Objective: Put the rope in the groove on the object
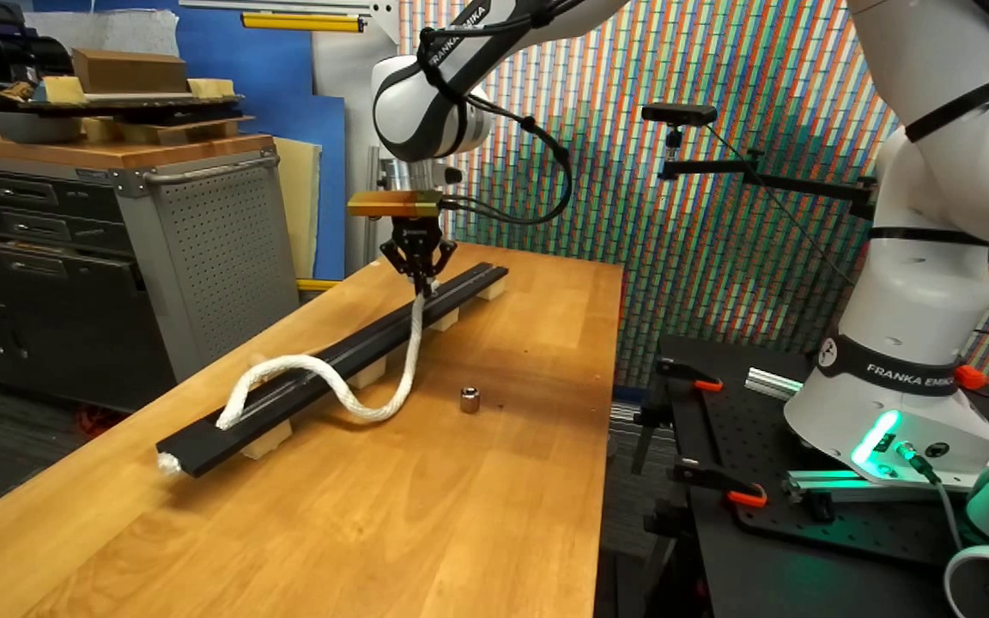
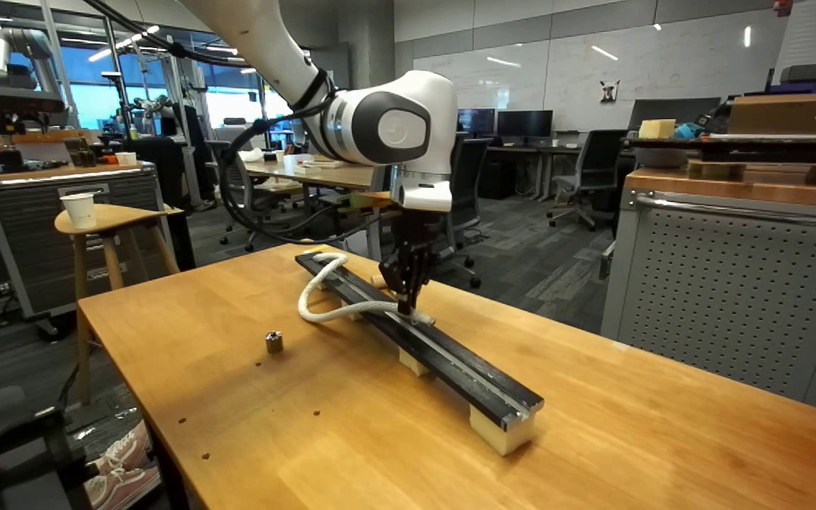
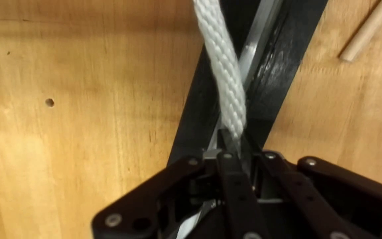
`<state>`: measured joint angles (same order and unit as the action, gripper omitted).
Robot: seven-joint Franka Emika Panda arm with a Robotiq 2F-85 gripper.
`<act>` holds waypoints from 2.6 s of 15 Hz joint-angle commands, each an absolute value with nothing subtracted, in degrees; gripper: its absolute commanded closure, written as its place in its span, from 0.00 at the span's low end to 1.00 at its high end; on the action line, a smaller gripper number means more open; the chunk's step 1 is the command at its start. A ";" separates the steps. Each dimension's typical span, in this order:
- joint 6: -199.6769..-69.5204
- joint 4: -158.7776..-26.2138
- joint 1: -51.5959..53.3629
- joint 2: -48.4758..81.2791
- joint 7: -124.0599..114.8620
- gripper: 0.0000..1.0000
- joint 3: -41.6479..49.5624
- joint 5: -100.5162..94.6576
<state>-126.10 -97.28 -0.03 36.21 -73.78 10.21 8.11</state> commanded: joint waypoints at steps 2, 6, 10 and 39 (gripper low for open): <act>-126.53 -98.25 -2.32 34.73 -76.60 0.97 11.97 8.21; -126.87 -99.55 -4.35 33.98 -77.56 0.97 13.30 8.14; -127.69 -100.44 -6.26 33.66 -78.12 0.97 14.63 8.08; -133.65 -102.98 -8.56 34.62 -77.28 0.97 16.46 4.38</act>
<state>-130.23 -101.30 -7.99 35.62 -79.96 16.55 5.77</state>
